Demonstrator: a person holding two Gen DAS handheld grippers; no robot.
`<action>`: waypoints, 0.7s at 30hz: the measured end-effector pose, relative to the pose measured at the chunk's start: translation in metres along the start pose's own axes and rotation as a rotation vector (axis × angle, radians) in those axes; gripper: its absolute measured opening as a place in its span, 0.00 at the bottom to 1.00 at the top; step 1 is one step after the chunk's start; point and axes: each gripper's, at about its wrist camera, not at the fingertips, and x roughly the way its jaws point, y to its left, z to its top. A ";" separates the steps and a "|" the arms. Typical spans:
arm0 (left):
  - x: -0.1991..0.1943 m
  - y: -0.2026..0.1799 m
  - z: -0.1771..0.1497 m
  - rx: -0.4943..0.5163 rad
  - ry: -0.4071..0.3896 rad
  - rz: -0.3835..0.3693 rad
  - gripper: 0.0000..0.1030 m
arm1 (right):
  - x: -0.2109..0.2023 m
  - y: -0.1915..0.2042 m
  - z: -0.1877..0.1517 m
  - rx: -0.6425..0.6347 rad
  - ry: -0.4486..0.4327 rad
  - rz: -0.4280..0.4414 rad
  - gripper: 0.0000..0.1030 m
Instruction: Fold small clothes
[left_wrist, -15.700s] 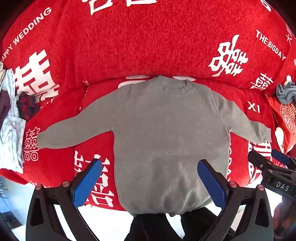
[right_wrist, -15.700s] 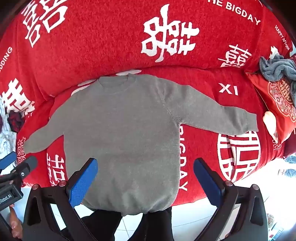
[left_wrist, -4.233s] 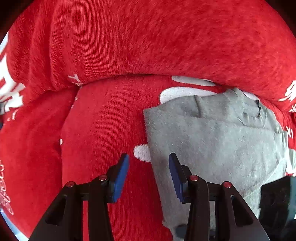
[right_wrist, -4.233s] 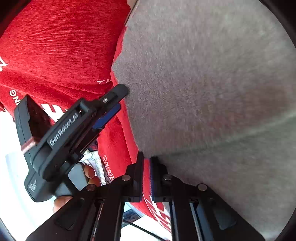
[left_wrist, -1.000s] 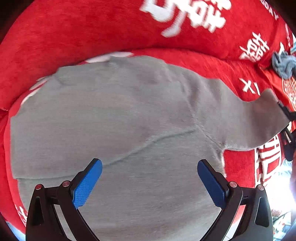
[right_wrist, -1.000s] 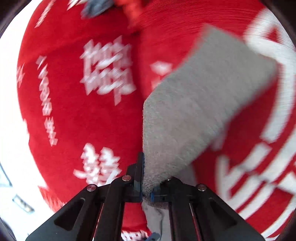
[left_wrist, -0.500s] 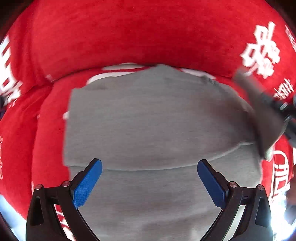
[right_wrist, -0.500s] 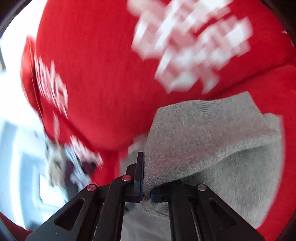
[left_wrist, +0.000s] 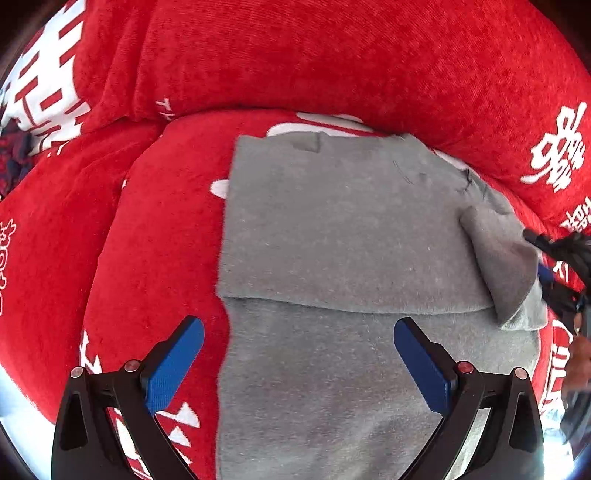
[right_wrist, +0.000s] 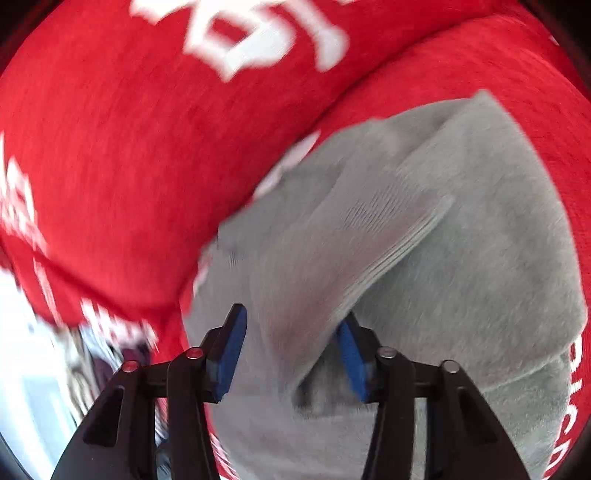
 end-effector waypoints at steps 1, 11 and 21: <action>-0.002 0.004 0.001 -0.009 -0.004 -0.014 1.00 | 0.002 0.011 0.003 -0.037 -0.009 -0.003 0.06; -0.004 0.033 0.010 -0.095 -0.022 -0.110 1.00 | 0.095 0.133 -0.094 -0.799 0.257 -0.153 0.11; 0.024 -0.002 0.020 -0.102 0.089 -0.320 1.00 | 0.046 0.072 -0.089 -0.584 0.264 -0.174 0.47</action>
